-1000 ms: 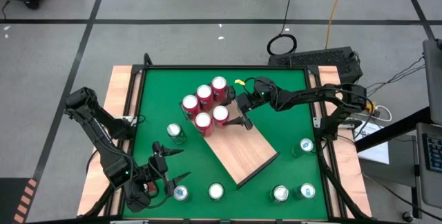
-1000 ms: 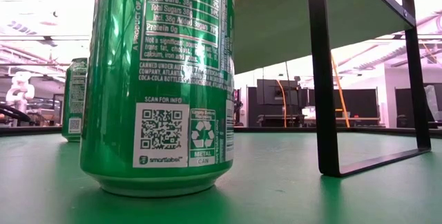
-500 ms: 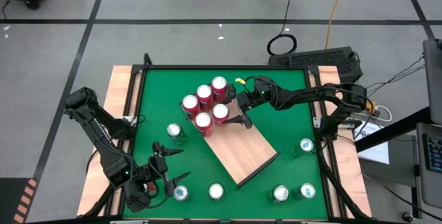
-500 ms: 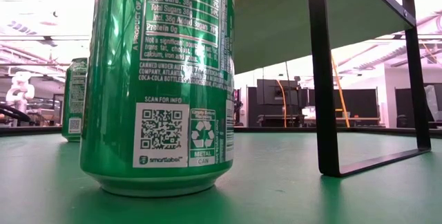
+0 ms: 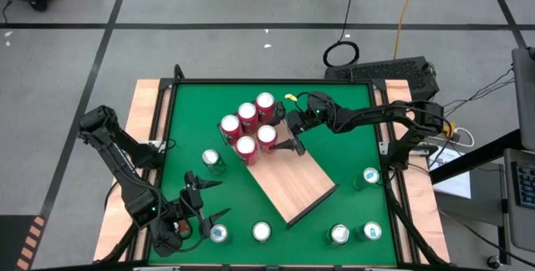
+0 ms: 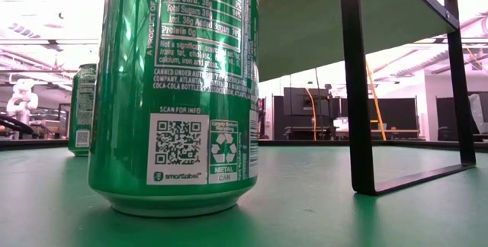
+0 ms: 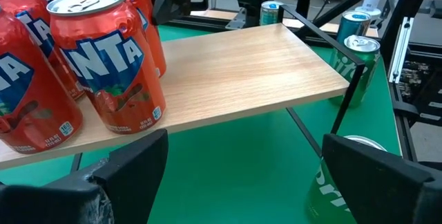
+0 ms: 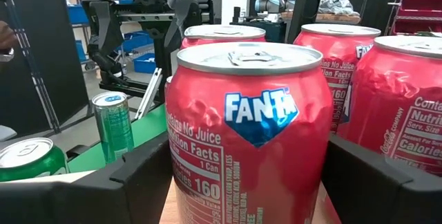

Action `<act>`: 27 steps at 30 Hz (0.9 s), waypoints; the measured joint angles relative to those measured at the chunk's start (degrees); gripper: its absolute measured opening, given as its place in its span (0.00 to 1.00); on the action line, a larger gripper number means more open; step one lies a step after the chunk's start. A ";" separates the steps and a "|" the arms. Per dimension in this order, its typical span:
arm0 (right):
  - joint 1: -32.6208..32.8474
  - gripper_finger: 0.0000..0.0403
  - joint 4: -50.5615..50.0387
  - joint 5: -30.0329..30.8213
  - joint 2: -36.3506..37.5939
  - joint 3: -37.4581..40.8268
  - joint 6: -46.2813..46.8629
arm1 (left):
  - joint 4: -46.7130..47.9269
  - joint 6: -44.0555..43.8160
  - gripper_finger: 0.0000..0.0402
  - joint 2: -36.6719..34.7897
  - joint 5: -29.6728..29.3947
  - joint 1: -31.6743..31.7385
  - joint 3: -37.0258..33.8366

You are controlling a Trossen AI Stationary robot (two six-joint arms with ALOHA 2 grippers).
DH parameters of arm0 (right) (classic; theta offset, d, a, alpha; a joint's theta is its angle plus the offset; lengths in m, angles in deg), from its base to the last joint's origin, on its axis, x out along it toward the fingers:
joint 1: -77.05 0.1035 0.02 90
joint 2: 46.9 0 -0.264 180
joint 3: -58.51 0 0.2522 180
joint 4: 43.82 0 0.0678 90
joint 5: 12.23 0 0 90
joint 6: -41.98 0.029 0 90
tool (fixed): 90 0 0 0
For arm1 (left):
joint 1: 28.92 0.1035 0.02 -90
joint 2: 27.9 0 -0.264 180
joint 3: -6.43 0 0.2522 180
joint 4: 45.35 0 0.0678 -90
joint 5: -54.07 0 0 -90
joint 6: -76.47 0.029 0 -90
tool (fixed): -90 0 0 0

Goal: Place canned beverage on shelf
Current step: Put the red soda can on the shelf aligned with the other red soda can

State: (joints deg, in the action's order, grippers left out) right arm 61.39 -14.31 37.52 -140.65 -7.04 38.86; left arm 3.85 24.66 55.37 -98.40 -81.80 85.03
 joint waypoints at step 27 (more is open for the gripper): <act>0.02 0.89 -12.96 3.22 11.05 0.00 2.32 | -0.28 1.38 0.95 0.00 0.74 0.01 0.02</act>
State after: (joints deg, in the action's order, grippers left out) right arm 61.41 -27.27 40.74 -129.60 -7.04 41.18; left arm 3.57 26.04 55.37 -97.65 -81.79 85.06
